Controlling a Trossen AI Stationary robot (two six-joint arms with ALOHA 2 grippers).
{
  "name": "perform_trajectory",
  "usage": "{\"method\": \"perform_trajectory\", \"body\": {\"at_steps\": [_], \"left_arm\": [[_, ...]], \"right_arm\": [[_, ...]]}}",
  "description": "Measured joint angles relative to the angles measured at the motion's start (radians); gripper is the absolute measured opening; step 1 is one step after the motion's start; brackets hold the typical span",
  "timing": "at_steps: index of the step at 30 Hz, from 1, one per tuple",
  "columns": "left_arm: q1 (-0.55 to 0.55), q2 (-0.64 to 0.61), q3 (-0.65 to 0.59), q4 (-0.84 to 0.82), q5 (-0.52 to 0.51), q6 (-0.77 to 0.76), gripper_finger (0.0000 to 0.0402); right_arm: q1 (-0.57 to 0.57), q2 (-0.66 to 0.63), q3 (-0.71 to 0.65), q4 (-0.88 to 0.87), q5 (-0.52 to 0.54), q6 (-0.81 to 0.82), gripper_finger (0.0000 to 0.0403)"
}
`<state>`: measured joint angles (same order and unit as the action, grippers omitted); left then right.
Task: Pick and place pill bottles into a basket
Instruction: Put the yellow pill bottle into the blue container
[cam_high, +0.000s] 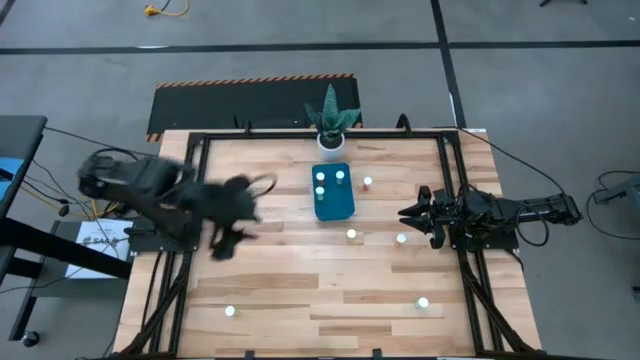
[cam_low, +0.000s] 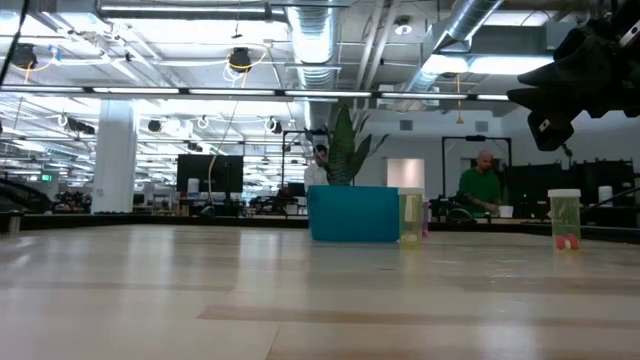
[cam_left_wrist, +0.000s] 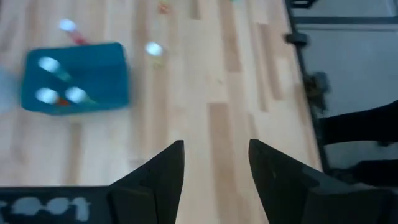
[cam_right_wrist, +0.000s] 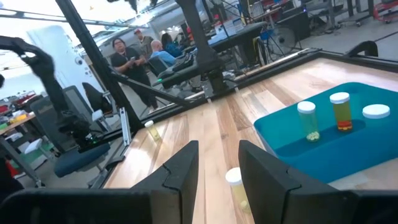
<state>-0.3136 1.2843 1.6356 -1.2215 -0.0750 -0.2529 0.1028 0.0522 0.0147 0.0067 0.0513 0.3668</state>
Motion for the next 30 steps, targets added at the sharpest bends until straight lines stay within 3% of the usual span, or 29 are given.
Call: {"method": "perform_trajectory", "body": {"at_steps": [6, 10, 20, 30], "left_arm": [[-0.294, -0.262, -0.362, 0.124, -0.079, -0.29, 0.017], [-0.451, -0.322, -0.523, 0.125, -0.069, -0.416, 0.017], [-0.723, -0.254, -0.734, 0.267, -0.139, -0.506, 0.017], [-0.79, -0.069, -0.842, 0.527, -0.143, -0.501, 0.017]], "right_arm": [[0.0, 0.0, 0.0, 0.0, 0.0, 0.0, 0.0108], [0.0, 0.0, 0.0, 0.0, 0.0, 0.0, 0.0108], [0.0, 0.0, 0.0, 0.0, 0.0, 0.0, 0.0108], [0.0, 0.0, 0.0, 0.0, 0.0, 0.0, 0.0108]]}}
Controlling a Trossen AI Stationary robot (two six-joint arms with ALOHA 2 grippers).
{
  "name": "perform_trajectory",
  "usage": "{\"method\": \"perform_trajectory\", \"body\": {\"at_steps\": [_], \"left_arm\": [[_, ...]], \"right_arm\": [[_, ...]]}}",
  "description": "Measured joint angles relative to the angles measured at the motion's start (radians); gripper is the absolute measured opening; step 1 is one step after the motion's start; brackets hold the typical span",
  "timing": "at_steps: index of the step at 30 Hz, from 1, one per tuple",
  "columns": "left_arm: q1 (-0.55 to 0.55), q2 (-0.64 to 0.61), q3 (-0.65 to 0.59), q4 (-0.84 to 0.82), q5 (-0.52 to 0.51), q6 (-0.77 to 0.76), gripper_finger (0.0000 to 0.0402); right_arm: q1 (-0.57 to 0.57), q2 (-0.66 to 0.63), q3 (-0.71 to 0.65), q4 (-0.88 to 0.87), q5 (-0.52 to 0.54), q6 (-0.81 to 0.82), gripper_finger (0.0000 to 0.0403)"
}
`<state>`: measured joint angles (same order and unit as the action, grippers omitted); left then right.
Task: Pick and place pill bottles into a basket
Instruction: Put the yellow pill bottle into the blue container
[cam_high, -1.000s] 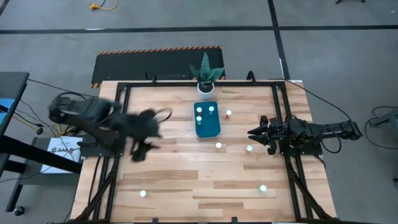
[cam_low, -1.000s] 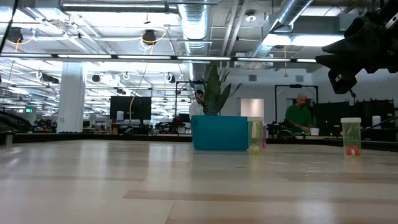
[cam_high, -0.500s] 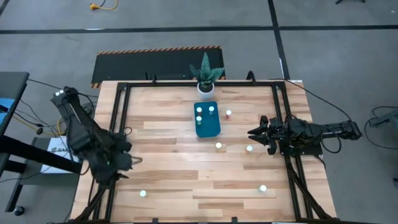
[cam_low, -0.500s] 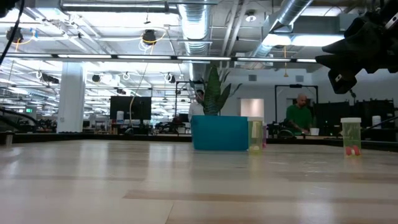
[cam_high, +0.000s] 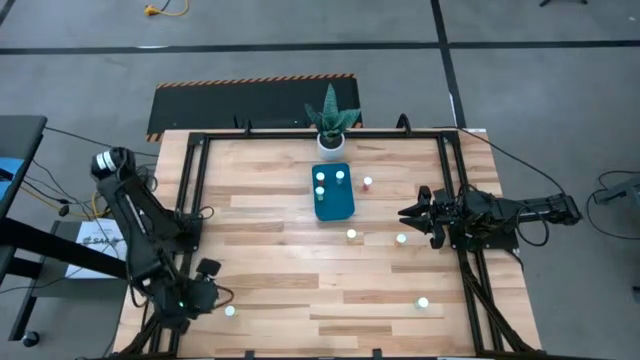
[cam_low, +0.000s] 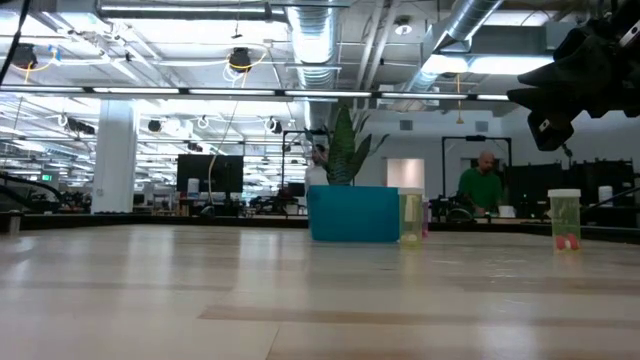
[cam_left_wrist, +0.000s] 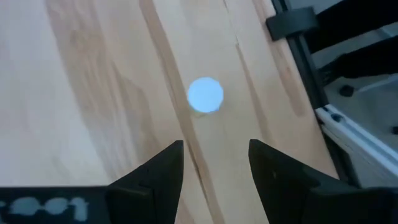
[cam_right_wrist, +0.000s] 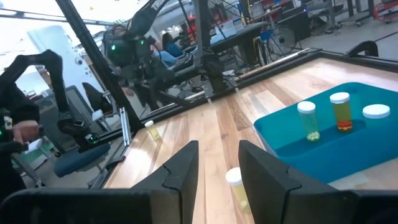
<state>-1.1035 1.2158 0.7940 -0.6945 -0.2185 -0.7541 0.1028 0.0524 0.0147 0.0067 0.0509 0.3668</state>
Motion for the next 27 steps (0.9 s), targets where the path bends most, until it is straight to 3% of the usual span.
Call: {"method": "perform_trajectory", "body": {"at_steps": [12, 18, 27], "left_arm": [[-0.008, 0.263, 0.0, 0.113, -0.015, 0.078, 0.017], [-0.004, 0.303, -0.001, 0.151, -0.079, 0.083, 0.017], [0.065, 0.323, -0.001, 0.266, -0.086, 0.162, 0.017]], "right_arm": [[0.0, 0.0, 0.0, 0.0, 0.0, 0.0, 0.0108], [0.0, 0.0, 0.0, 0.0, 0.0, 0.0, 0.0108], [0.0, 0.0, 0.0, 0.0, 0.0, 0.0, 0.0108]]}}
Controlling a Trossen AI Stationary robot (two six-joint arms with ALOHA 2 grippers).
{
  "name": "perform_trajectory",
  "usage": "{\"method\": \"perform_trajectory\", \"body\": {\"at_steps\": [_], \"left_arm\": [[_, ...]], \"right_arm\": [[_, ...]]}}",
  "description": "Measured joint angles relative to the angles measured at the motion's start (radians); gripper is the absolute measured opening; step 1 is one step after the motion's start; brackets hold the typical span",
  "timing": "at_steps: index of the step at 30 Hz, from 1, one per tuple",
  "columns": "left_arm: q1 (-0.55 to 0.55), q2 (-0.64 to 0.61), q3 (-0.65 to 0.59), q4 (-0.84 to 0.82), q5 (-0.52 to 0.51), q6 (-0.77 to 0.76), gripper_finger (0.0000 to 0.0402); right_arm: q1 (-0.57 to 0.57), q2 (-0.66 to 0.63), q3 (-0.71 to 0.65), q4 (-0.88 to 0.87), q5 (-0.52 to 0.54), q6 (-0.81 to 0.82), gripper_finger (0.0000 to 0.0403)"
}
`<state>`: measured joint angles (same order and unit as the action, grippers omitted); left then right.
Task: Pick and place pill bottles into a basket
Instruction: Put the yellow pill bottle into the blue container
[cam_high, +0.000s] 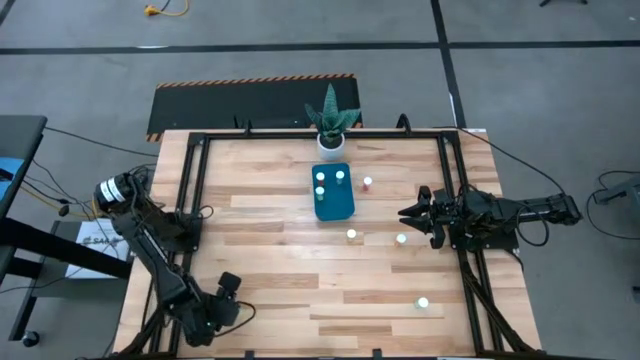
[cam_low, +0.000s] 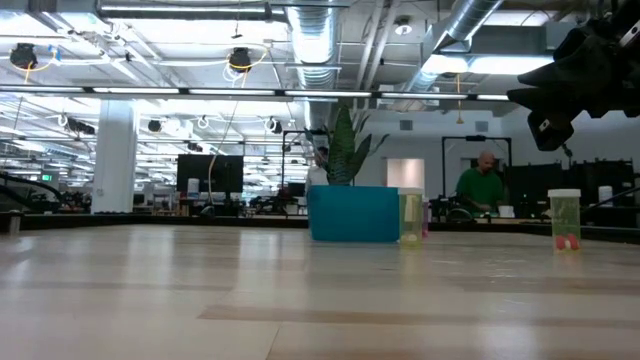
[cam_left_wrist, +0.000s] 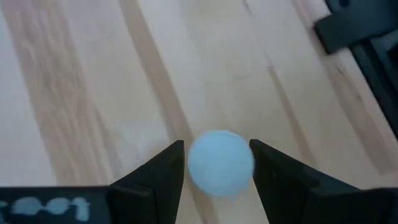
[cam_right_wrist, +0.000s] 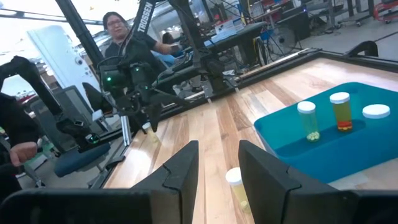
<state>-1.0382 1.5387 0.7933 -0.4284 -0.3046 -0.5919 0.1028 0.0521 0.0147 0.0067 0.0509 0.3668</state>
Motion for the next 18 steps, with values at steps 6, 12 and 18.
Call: {"method": "perform_trajectory", "body": {"at_steps": [6, 12, 18], "left_arm": [[0.036, 0.0, 0.0, -0.022, 0.001, 0.02, 0.0151], [0.088, 0.0, 0.004, -0.022, 0.013, 0.055, 0.0083], [0.235, -0.002, 0.071, -0.025, 0.01, 0.134, 0.0084]], "right_arm": [[0.0, 0.0, 0.0, 0.0, 0.0, 0.0, 0.0108], [0.0, 0.0, 0.0, 0.0, 0.0, 0.0, 0.0108], [0.0, 0.0, 0.0, 0.0, 0.0, 0.0, 0.0108]]}}
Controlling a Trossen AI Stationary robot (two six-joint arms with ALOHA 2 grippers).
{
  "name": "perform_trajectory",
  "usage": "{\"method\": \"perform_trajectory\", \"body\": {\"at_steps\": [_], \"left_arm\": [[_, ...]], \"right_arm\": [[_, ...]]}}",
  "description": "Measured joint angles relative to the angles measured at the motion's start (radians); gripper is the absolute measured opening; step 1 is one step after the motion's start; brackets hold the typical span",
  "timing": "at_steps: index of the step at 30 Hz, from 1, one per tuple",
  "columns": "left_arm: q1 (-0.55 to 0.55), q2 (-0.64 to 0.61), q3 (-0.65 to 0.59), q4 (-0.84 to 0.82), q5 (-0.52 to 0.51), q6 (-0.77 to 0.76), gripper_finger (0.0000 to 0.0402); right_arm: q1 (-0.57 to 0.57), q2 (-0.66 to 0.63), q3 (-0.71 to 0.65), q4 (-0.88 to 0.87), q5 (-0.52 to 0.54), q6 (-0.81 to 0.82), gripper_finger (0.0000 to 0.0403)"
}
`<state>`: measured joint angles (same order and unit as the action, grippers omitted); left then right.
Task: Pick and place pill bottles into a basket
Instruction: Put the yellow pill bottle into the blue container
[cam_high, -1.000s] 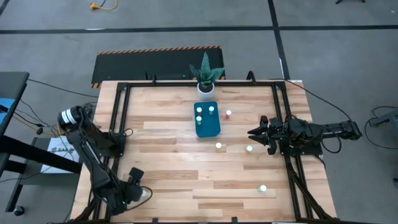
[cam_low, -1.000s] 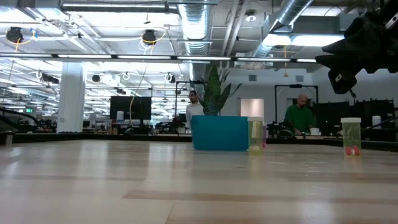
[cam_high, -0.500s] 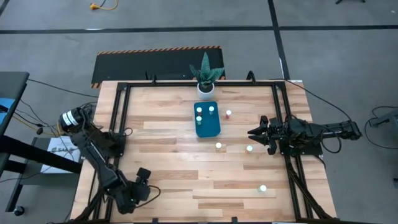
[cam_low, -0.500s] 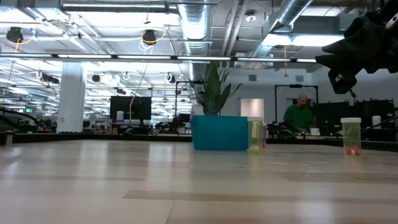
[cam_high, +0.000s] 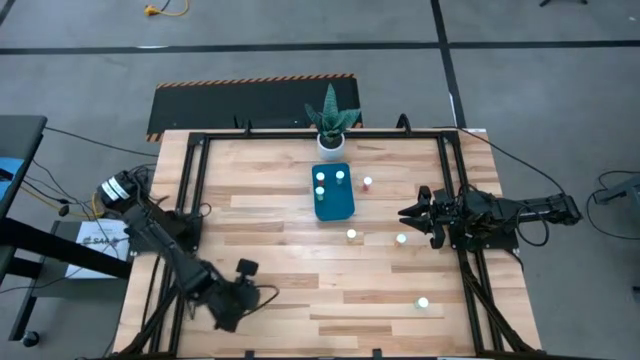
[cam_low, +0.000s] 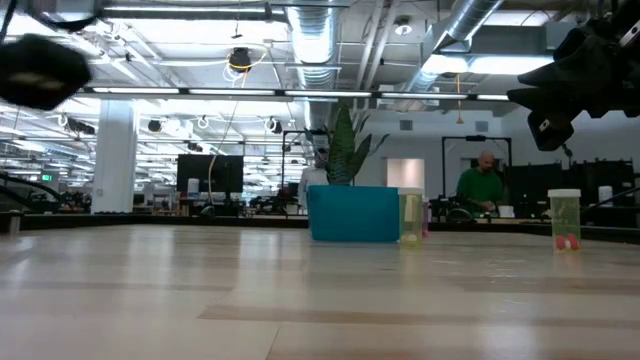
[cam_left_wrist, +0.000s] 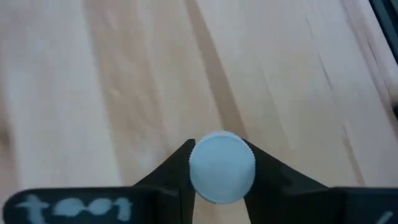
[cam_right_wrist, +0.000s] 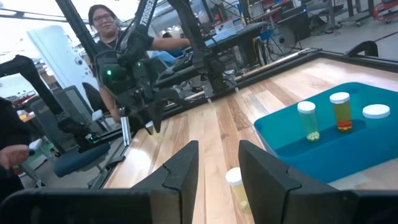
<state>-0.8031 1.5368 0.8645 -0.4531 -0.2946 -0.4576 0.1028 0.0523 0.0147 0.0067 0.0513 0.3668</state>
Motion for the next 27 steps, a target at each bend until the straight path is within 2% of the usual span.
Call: {"method": "perform_trajectory", "body": {"at_steps": [4, 7, 12, 15, 20, 23, 27], "left_arm": [[0.159, 0.0, 0.091, 0.001, -0.028, 0.087, 0.0111], [0.304, -0.001, 0.172, 0.012, -0.025, 0.162, 0.0108], [0.562, -0.001, 0.286, 0.076, 0.049, 0.299, 0.0085], [0.714, 0.009, 0.332, 0.126, 0.113, 0.332, 0.0087], [0.908, 0.132, 0.44, 0.125, 0.243, 0.333, 0.0098], [0.962, 0.244, 0.546, 0.101, 0.294, 0.321, 0.0093], [1.003, 0.395, 0.72, 0.021, 0.285, 0.309, 0.009]], "right_arm": [[0.0, 0.0, 0.0, 0.0, 0.0, 0.0, 0.0108], [0.0, 0.0, 0.0, 0.0, 0.0, 0.0, 0.0108], [0.0, 0.0, 0.0, 0.0, 0.0, 0.0, 0.0108], [0.0, 0.0, 0.0, 0.0, 0.0, 0.0, 0.0108], [0.0, 0.0, 0.0, 0.0, 0.0, 0.0, 0.0108], [0.0, 0.0, 0.0, 0.0, 0.0, 0.0, 0.0108], [0.0, 0.0, 0.0, 0.0, 0.0, 0.0, 0.0108]]}}
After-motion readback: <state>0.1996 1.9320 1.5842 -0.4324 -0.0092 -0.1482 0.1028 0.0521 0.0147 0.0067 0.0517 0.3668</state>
